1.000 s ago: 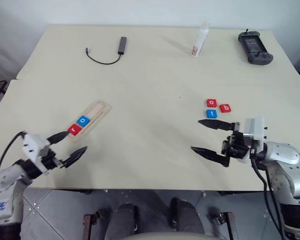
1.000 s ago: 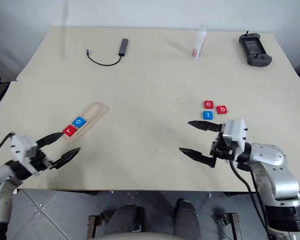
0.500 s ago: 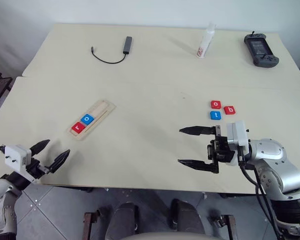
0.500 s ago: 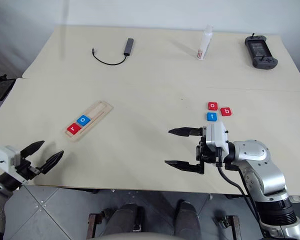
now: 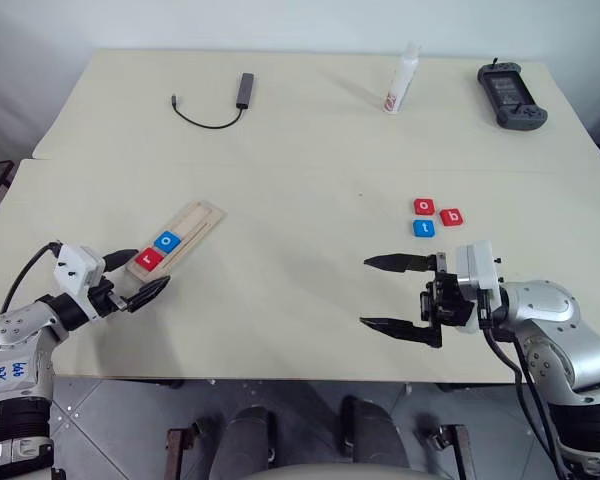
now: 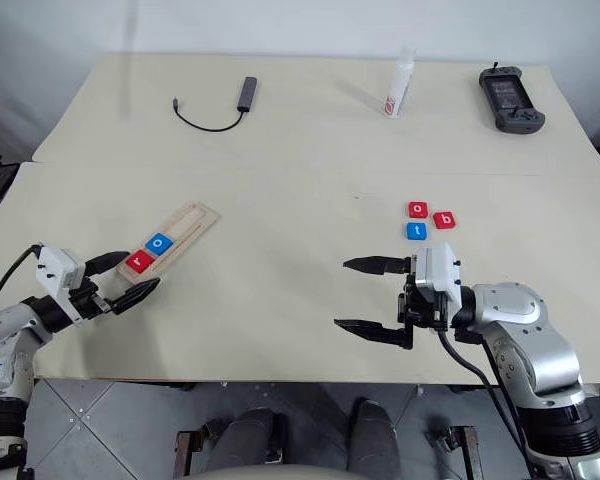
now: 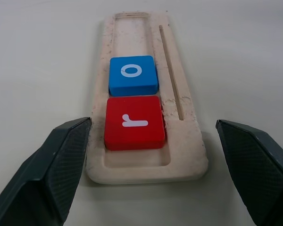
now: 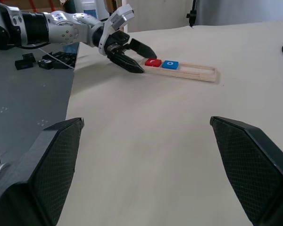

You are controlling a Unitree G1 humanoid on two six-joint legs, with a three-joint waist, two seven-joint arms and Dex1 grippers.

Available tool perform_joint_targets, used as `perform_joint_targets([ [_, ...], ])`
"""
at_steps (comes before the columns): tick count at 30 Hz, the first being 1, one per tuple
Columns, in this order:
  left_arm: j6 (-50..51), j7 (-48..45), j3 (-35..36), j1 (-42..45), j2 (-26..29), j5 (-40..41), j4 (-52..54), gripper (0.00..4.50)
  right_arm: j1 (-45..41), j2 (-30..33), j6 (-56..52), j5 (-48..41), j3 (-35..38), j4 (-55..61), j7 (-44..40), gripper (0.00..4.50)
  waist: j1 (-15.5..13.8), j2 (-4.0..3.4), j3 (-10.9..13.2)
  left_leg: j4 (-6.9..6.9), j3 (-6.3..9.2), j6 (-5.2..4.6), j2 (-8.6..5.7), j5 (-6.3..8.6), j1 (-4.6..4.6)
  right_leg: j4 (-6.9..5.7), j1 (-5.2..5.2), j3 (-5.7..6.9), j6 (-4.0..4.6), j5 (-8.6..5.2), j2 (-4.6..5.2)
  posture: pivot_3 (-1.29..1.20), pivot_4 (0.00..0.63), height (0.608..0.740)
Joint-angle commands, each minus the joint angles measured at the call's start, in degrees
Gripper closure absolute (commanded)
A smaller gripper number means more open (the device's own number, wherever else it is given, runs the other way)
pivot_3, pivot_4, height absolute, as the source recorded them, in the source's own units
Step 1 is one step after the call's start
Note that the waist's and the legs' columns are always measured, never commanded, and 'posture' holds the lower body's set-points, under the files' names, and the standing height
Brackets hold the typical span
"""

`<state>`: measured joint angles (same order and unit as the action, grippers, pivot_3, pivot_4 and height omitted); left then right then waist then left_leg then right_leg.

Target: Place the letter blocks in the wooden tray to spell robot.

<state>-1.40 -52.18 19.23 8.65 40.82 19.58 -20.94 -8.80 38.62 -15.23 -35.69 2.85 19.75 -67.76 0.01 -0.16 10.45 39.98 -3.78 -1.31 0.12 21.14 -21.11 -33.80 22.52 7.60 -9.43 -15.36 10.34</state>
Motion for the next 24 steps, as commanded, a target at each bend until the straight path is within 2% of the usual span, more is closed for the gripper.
perform_joint_targets([
  [1, 0.4, 0.5, -1.3, -0.5, 0.2, -1.8, -2.2, 0.02, 0.5, 1.0, -0.3, -1.4, 1.9, 2.7, 0.4, 0.00, 0.0, 0.00, 0.0, 0.01, 0.00, 0.00, 0.00, 0.00, 0.01, 0.00, -0.02, 0.00, 0.00, 0.00, 0.00, 0.00, 0.150, 0.740],
  [6, 0.6, 1.2, -2.5, -0.8, 0.2, -3.4, -3.5, 0.02, 0.5, 1.1, -0.2, -1.2, 2.0, 2.4, 0.5, 0.00, 0.0, -0.08, -0.1, 0.03, -0.01, 0.00, 0.01, 0.00, 0.07, -0.04, -0.04, -0.04, 0.00, 0.00, 0.01, 0.00, 0.150, 0.740],
  [11, -2.2, -0.3, -3.2, -1.5, 0.2, -3.6, -5.5, 1.18, 0.0, 1.0, 0.0, -1.0, 2.0, 1.7, 0.6, 0.00, 0.0, -0.22, -0.1, 0.02, -0.01, 0.00, 0.01, 0.00, 0.12, -0.05, -0.05, -0.06, 0.00, 0.00, 0.01, 0.00, 0.150, 0.740],
  [24, -3.1, -1.9, -3.2, -0.6, -0.2, -1.4, -2.5, 1.18, 0.7, 1.0, 0.7, -0.1, 2.0, 1.4, 0.9, 0.00, -0.1, -0.33, -0.2, 0.03, -0.02, 0.00, 0.00, 0.00, 0.11, -0.06, -0.06, -0.06, 0.00, 0.00, 0.03, 0.00, 0.150, 0.740],
])
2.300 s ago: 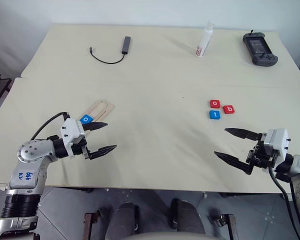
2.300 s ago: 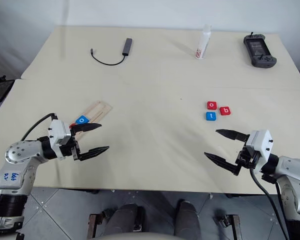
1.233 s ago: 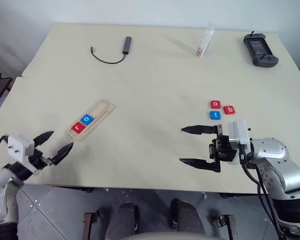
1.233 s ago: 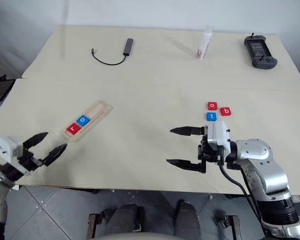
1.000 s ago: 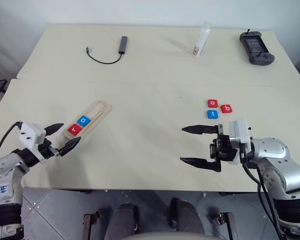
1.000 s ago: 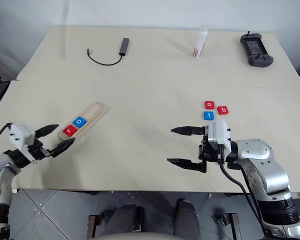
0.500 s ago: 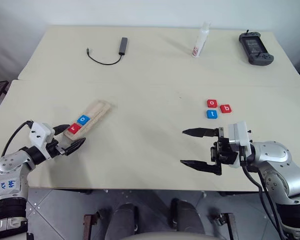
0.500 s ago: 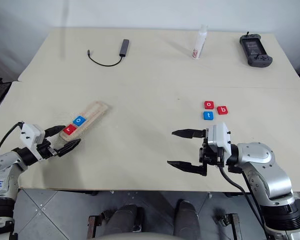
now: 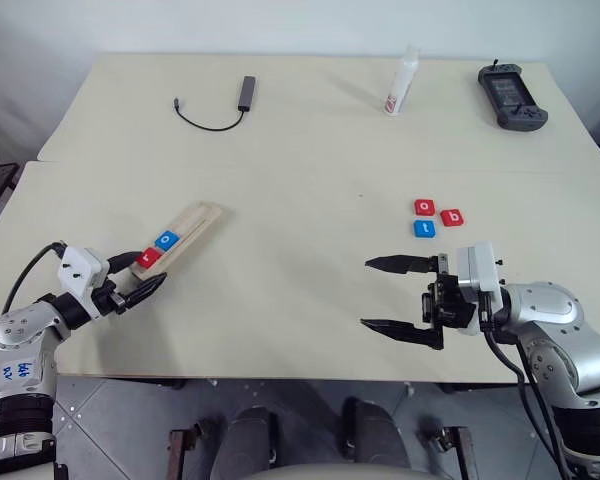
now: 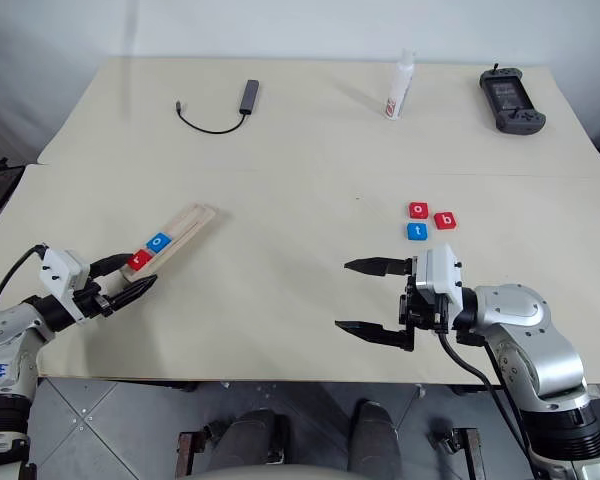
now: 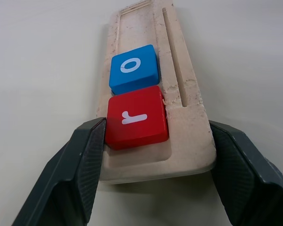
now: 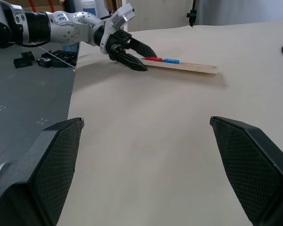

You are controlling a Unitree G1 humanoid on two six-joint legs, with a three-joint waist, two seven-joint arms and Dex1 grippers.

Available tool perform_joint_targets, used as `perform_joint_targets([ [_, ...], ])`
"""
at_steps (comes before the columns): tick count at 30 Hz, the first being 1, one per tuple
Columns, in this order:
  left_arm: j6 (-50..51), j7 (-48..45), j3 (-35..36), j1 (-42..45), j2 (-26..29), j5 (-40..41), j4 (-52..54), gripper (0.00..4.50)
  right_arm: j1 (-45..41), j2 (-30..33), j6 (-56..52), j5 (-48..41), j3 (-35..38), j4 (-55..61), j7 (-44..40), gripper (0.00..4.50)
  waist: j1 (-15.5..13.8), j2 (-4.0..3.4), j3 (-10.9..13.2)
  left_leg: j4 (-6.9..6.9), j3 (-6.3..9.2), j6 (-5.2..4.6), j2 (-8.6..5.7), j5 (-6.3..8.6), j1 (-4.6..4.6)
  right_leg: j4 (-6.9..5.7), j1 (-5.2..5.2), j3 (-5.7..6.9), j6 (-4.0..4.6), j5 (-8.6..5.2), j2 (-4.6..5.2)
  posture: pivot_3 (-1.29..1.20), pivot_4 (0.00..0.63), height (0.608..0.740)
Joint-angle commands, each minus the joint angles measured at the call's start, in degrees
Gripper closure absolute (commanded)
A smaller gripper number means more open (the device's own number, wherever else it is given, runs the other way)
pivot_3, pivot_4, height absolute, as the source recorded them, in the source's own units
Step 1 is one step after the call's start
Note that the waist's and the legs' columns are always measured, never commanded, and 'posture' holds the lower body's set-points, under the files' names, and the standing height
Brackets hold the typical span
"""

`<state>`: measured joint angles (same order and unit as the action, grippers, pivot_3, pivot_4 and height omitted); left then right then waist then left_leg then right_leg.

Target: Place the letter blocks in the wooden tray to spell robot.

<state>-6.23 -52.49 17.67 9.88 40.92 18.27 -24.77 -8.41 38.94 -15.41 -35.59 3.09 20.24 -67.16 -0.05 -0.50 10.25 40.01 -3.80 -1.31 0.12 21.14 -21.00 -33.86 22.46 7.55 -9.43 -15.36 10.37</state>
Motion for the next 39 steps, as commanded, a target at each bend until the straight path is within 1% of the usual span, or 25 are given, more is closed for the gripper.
perform_joint_targets([
  [1, 2.5, -1.9, -1.5, -2.0, -0.3, 0.5, 2.0, 1.18, 0.4, 0.6, 0.9, -0.1, 1.7, 0.8, 0.3, 0.00, 0.0, 0.00, 0.0, 0.00, 0.00, 0.00, 0.00, 0.00, -0.01, 0.00, 0.00, 0.00, 0.00, 0.00, 0.00, 0.00, 0.150, 0.740],
  [4, 4.0, -2.4, -1.4, -2.9, -0.3, 1.2, 4.4, 0.69, 0.6, 0.5, 1.1, 0.1, 1.4, 0.8, 0.3, 0.00, 0.0, 0.00, 0.0, 0.00, 0.00, 0.00, -0.01, 0.00, -0.02, 0.01, 0.00, 0.01, 0.00, 0.00, 0.01, 0.00, 0.150, 0.740],
  [6, 3.6, -2.0, -1.3, -3.2, -0.3, 1.0, 5.4, 0.04, 0.6, 0.5, 1.0, 0.1, 1.3, 0.8, 0.4, 0.00, 0.0, 0.00, 0.0, 0.00, 0.01, 0.00, 0.00, 0.00, -0.02, 0.01, 0.00, 0.01, 0.00, 0.00, 0.01, 0.00, 0.150, 0.740],
  [7, 3.7, -1.9, -1.1, -3.4, -0.3, 1.2, 6.0, 0.01, 0.7, 0.5, 0.9, 0.1, 1.3, 0.8, 0.4, 0.00, 0.0, 0.00, 0.0, 0.00, 0.01, 0.00, -0.01, 0.00, -0.02, 0.01, 0.00, 0.01, 0.00, 0.00, 0.01, 0.00, 0.150, 0.740],
  [10, 5.2, -1.6, 0.4, -3.7, -0.1, 2.6, 6.9, 0.01, 1.1, 0.6, 0.7, -0.1, 1.3, 1.1, 0.4, 0.00, 0.0, 0.00, 0.0, 0.00, 0.02, 0.00, 0.00, 0.00, -0.03, 0.02, 0.00, 0.01, 0.00, 0.00, 0.00, 0.00, 0.150, 0.740],
  [16, 7.3, -2.2, 1.9, -1.9, 1.2, 4.2, 4.6, 0.01, 1.5, 0.6, 0.7, 0.1, 1.1, 1.3, 0.4, 0.00, 0.1, 0.01, 0.0, 0.00, 0.02, 0.00, 0.01, 0.00, -0.05, 0.02, 0.02, 0.02, 0.00, 0.00, 0.00, 0.00, 0.150, 0.740],
  [22, 7.3, -3.7, 0.9, 0.1, 2.4, 3.2, 0.8, 0.01, 1.2, 0.6, 0.9, 0.4, 1.1, 1.1, 0.5, 0.00, 0.1, 0.01, 0.0, 0.00, 0.01, 0.00, 0.01, 0.00, -0.05, 0.02, 0.02, 0.03, 0.00, 0.00, -0.01, 0.00, 0.150, 0.740],
  [30, 5.7, -5.5, -2.8, 0.7, 3.5, -1.1, -4.3, 0.01, 0.5, 0.2, 1.3, 1.1, 0.9, 0.4, 0.6, 0.00, 0.1, 0.02, 0.0, 0.00, -0.01, 0.00, 0.00, 0.00, -0.05, 0.02, 0.03, 0.02, 0.00, 0.00, -0.01, 0.00, 0.150, 0.740],
  [35, 4.9, -5.5, -3.1, 1.3, 2.7, -1.2, -5.2, 1.10, 0.3, 0.1, 1.6, 1.4, 1.1, 0.0, 0.6, 0.00, 0.1, 0.01, 0.0, 0.00, -0.02, 0.00, 0.00, 0.00, -0.02, 0.00, 0.02, 0.01, 0.00, 0.00, -0.01, 0.00, 0.150, 0.740],
  [39, 2.5, -6.3, -2.8, 1.4, 1.2, 0.1, -3.9, 1.11, 0.8, 0.5, 1.8, 1.6, 1.4, 0.0, 0.3, 0.00, 0.0, 0.01, 0.0, 0.00, -0.01, 0.00, 0.00, 0.00, -0.02, 0.00, 0.01, 0.01, 0.00, 0.00, 0.00, 0.00, 0.150, 0.740],
])
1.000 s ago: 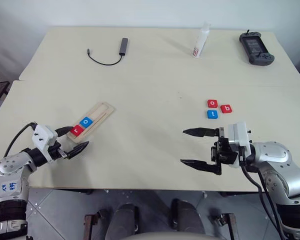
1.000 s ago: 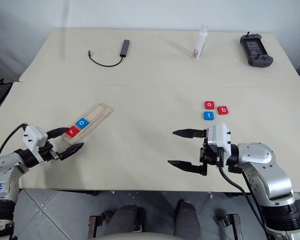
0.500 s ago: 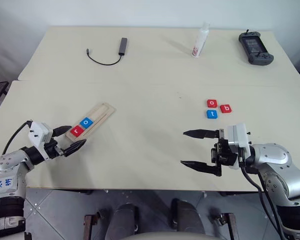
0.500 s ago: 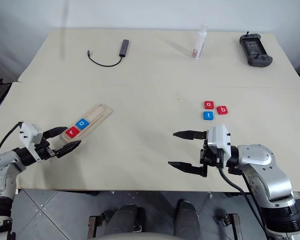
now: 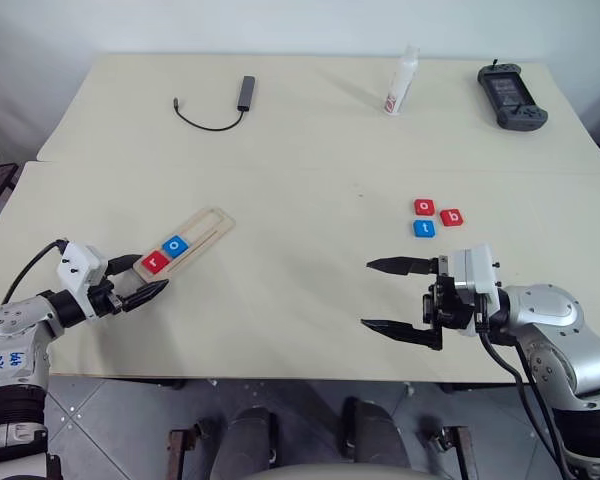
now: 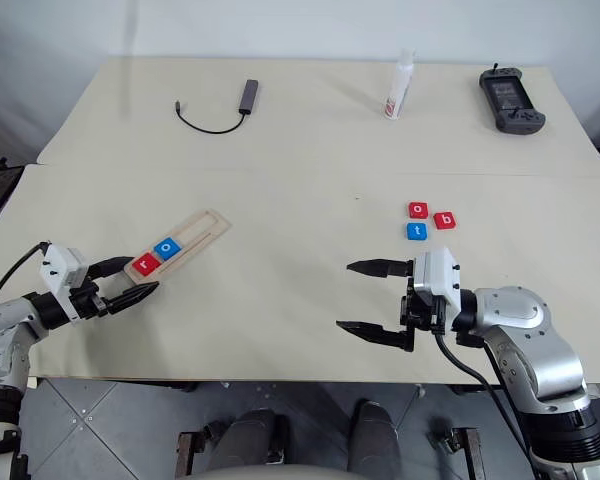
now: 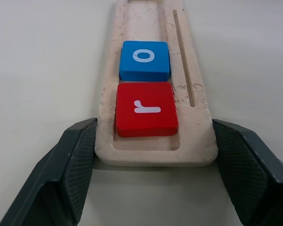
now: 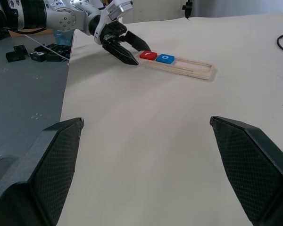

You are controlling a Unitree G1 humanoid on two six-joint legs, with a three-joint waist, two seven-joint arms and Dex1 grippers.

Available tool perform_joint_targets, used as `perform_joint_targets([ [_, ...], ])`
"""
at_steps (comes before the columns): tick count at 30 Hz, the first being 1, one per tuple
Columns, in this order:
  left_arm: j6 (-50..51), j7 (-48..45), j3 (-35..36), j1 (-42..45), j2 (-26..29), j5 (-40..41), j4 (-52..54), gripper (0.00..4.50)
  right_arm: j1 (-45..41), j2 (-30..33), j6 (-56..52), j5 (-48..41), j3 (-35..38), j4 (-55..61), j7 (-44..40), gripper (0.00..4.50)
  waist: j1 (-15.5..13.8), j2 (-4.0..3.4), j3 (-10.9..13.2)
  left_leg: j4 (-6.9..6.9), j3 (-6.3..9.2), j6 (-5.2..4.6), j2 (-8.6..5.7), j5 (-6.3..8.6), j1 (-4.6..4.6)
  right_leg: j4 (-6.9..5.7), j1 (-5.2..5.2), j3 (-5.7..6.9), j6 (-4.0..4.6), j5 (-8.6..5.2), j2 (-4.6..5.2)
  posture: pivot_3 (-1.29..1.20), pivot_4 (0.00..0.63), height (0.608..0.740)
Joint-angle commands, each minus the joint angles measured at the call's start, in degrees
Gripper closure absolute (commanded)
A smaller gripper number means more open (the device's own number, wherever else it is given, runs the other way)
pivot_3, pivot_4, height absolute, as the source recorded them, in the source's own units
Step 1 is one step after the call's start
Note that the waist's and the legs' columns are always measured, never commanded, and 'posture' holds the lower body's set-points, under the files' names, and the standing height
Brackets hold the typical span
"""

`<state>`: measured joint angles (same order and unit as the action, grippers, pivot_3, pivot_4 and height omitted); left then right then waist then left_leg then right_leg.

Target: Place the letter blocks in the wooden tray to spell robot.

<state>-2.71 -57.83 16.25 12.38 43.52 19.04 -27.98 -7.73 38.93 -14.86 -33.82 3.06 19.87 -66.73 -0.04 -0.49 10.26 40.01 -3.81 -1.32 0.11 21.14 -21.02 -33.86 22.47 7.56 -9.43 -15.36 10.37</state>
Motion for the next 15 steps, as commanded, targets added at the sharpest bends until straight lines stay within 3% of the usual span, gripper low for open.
perform_joint_targets([
  [1, -1.1, -1.4, -1.3, -1.1, -1.9, 0.0, 0.5, 1.11, 0.3, 0.7, 1.3, -0.1, 1.6, 0.4, -0.2, 0.00, -0.1, 0.00, 0.0, 0.00, 0.00, 0.00, -0.01, 0.00, 0.00, 0.00, 0.00, 0.00, 0.00, 0.00, 0.00, 0.00, 0.150, 0.740],
  [8, 2.2, -4.3, -7.9, 2.8, -6.2, 1.6, 15.1, 1.11, 5.0, 4.0, 1.3, -0.8, 7.3, 1.8, -0.2, 0.00, -1.6, 0.09, 0.0, 0.05, 0.06, -0.01, -0.08, 0.01, -0.13, 0.04, 0.01, 0.06, 0.00, 0.00, 0.04, 0.00, 0.150, 0.740],
  [15, 1.3, -8.3, -22.9, 15.8, -14.9, -4.8, 14.1, 1.11, 18.6, 6.7, 1.5, -1.1, 21.0, 4.9, 0.5, 0.00, -2.7, 0.16, 0.0, 0.08, 0.02, -0.06, -0.15, -0.01, -0.16, 0.08, -0.03, 0.06, -0.04, 0.02, 0.03, 0.00, 0.150, 0.740],
])
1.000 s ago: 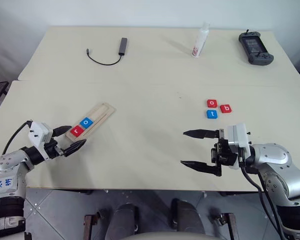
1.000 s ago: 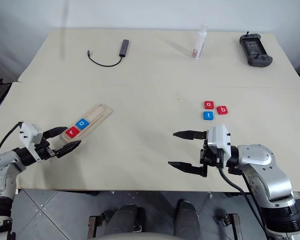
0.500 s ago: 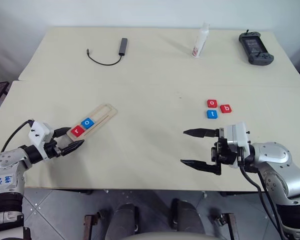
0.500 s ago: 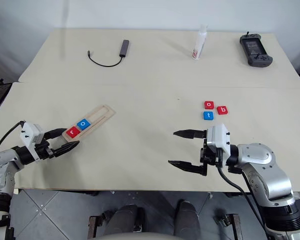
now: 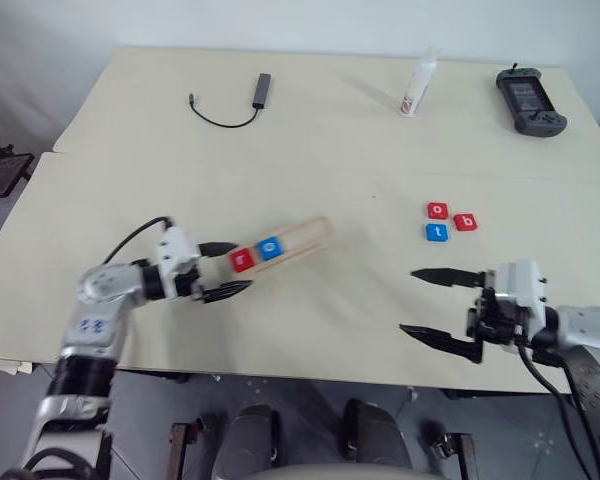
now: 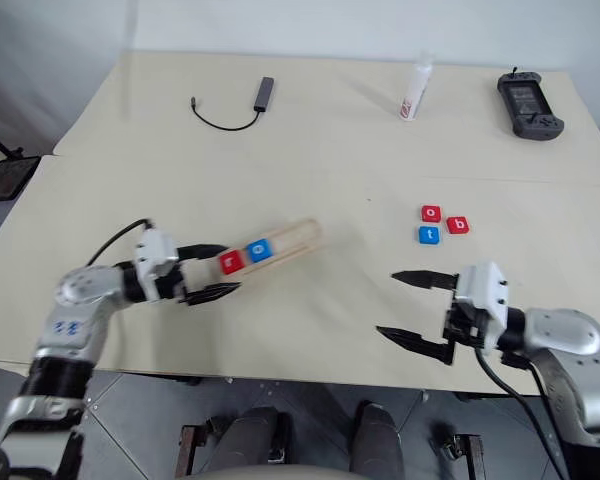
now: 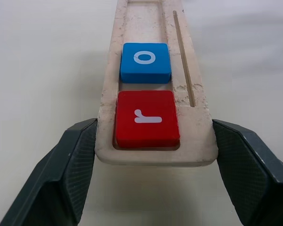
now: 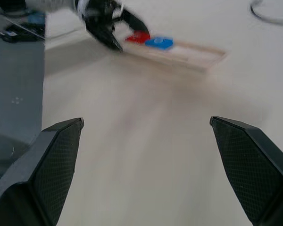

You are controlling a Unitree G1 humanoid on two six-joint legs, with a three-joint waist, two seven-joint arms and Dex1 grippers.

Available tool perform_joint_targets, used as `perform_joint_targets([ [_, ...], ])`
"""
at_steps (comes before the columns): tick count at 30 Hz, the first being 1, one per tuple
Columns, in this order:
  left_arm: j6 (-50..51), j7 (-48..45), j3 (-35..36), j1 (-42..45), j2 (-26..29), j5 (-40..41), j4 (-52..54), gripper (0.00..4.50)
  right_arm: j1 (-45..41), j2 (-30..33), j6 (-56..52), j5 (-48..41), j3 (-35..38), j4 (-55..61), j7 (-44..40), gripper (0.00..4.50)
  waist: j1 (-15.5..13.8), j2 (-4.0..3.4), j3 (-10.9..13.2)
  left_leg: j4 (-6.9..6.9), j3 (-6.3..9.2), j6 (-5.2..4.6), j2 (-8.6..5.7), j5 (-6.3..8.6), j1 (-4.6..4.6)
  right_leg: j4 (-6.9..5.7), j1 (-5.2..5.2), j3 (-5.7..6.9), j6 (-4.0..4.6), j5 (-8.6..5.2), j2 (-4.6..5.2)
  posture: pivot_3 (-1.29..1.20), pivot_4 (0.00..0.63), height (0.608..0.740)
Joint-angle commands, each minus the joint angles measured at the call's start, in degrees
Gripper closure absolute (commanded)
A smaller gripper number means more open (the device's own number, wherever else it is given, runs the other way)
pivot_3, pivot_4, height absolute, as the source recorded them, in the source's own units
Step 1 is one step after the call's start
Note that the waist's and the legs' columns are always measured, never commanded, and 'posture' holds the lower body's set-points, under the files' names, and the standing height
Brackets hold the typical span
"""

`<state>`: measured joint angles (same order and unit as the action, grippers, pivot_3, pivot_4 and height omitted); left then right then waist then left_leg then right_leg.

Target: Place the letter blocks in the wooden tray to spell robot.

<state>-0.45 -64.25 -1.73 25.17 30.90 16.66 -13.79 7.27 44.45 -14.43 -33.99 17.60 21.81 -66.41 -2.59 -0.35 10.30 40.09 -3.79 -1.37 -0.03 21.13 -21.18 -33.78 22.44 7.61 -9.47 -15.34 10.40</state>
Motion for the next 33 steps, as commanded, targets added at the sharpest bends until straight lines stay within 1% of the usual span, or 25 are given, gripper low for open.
perform_joint_targets([
  [1, -1.3, -2.6, -6.6, 4.3, -3.3, -3.4, -1.1, 1.11, 5.5, 1.3, 1.2, -1.0, 8.4, 3.3, 0.1, 0.00, -0.2, 0.07, 0.0, 0.00, -0.03, -0.02, 0.00, 0.01, 0.00, 0.02, 0.00, -0.01, -0.01, 0.01, 0.00, 0.00, 0.150, 0.740],
  [3, -2.9, -3.0, -9.8, 7.5, -5.3, -6.3, -4.6, 1.11, 9.6, 1.2, 1.3, -1.0, 12.1, 4.2, -0.2, 0.00, 0.0, 0.08, 0.0, -0.04, -0.06, -0.02, 0.01, 0.01, 0.01, 0.06, 0.01, -0.01, -0.01, 0.01, -0.02, 0.00, 0.150, 0.740],
  [6, -5.8, -3.2, -12.9, 11.8, -8.0, -9.6, -11.3, 1.11, 13.9, 0.4, 0.8, -1.4, 15.5, 6.1, 0.8, 0.00, 0.8, 0.10, 0.0, -0.07, -0.09, -0.01, 0.06, 0.01, 0.03, 0.07, 0.01, -0.02, -0.01, 0.00, -0.06, 0.00, 0.150, 0.740],
  [9, -10.3, -3.4, -17.0, 16.2, -11.0, -14.6, -19.2, 1.11, 18.5, -1.7, 0.4, -2.1, 18.2, 8.8, 2.7, 0.00, 0.8, 0.15, 0.0, -0.03, -0.08, -0.04, 0.06, 0.00, 0.03, 0.06, 0.00, -0.03, -0.02, 0.01, -0.05, 0.00, 0.150, 0.740],
  [11, -11.1, -3.1, -17.5, 17.9, -12.4, -15.5, -22.2, 1.11, 20.5, -2.8, 0.2, -2.5, 19.0, 10.3, 3.8, 0.00, 0.6, 0.18, 0.0, -0.02, -0.05, -0.05, 0.04, 0.00, 0.05, 0.09, -0.05, -0.02, -0.02, 0.01, -0.02, 0.00, 0.150, 0.740],
  [16, -11.1, -3.9, -16.0, 19.7, -14.9, -14.1, -25.4, 1.11, 23.8, -5.5, 0.1, -3.8, 19.7, 12.9, 6.3, 0.00, 0.4, 0.18, 0.0, -0.02, 0.01, -0.07, 0.03, 0.01, 0.05, 0.09, -0.06, -0.02, -0.04, 0.02, 0.00, 0.00, 0.150, 0.740],
  [18, -11.5, -4.7, -16.2, 19.8, -15.2, -14.3, -25.6, 0.37, 24.9, -6.1, 0.2, -3.8, 19.6, 13.5, 6.9, 0.00, 0.4, 0.18, 0.0, -0.01, 0.02, -0.07, 0.03, 0.01, 0.04, 0.10, -0.07, -0.02, -0.04, 0.02, 0.00, 0.00, 0.150, 0.740],
  [19, -11.6, -5.0, -16.2, 19.7, -15.2, -14.4, -25.6, 0.14, 25.2, -6.2, 0.3, -3.8, 19.5, 13.7, 7.1, 0.00, 0.3, 0.18, 0.0, -0.01, 0.02, -0.07, 0.02, 0.01, 0.04, 0.09, -0.07, -0.02, -0.04, 0.02, 0.00, 0.00, 0.150, 0.740],
  [20, -11.1, -5.3, -16.0, 19.6, -15.3, -14.2, -25.3, 0.03, 25.4, -6.3, 0.3, -3.9, 19.5, 13.8, 7.4, 0.00, 0.3, 0.18, 0.0, -0.01, 0.02, -0.07, 0.03, 0.01, 0.05, 0.09, -0.06, -0.02, -0.04, 0.02, 0.00, 0.00, 0.150, 0.740],
  [24, -9.8, -6.6, -14.8, 17.9, -13.5, -13.0, -21.4, 0.03, 25.8, -7.3, 0.4, -4.3, 20.0, 13.5, 9.2, 0.00, 0.3, 0.18, 0.0, -0.02, 0.02, -0.07, 0.03, 0.01, 0.04, 0.10, -0.05, -0.02, -0.03, 0.02, -0.01, 0.00, 0.150, 0.740],
  [27, -10.2, -8.1, -12.5, 14.4, -9.2, -11.2, -18.1, 0.03, 25.9, -9.2, 0.7, -5.7, 21.4, 11.3, 10.5, 0.00, 0.8, 0.17, 0.0, -0.04, 0.02, -0.07, 0.06, 0.01, 0.05, 0.09, -0.03, -0.02, -0.03, 0.02, -0.01, 0.00, 0.150, 0.740],
  [30, -11.2, -8.5, -11.2, 12.0, -6.7, -10.4, -16.4, 0.03, 26.5, -10.0, 2.1, -5.5, 22.1, 10.0, 9.6, 0.00, 1.2, 0.17, 0.0, -0.05, 0.01, -0.07, 0.10, 0.01, 0.07, 0.07, -0.02, -0.03, -0.03, 0.01, -0.03, 0.00, 0.150, 0.740],
  [31, -12.6, -8.8, -10.2, 10.9, -5.5, -9.7, -16.2, 0.03, 26.6, -10.4, 2.9, -5.3, 22.4, 9.4, 9.5, 0.00, 1.2, 0.16, 0.0, -0.04, 0.01, -0.06, 0.10, 0.01, 0.09, 0.04, -0.04, -0.04, -0.03, 0.01, -0.03, 0.00, 0.150, 0.740],
  [33, -14.0, -12.0, -4.9, 7.3, -2.4, -4.0, -15.9, 0.03, 25.8, -12.0, 6.8, -3.2, 22.7, 6.4, 9.6, 0.00, 1.4, 0.16, 0.0, -0.03, 0.00, -0.07, 0.10, 0.01, 0.12, 0.03, -0.04, -0.08, -0.03, 0.01, -0.02, 0.00, 0.150, 0.740],
])
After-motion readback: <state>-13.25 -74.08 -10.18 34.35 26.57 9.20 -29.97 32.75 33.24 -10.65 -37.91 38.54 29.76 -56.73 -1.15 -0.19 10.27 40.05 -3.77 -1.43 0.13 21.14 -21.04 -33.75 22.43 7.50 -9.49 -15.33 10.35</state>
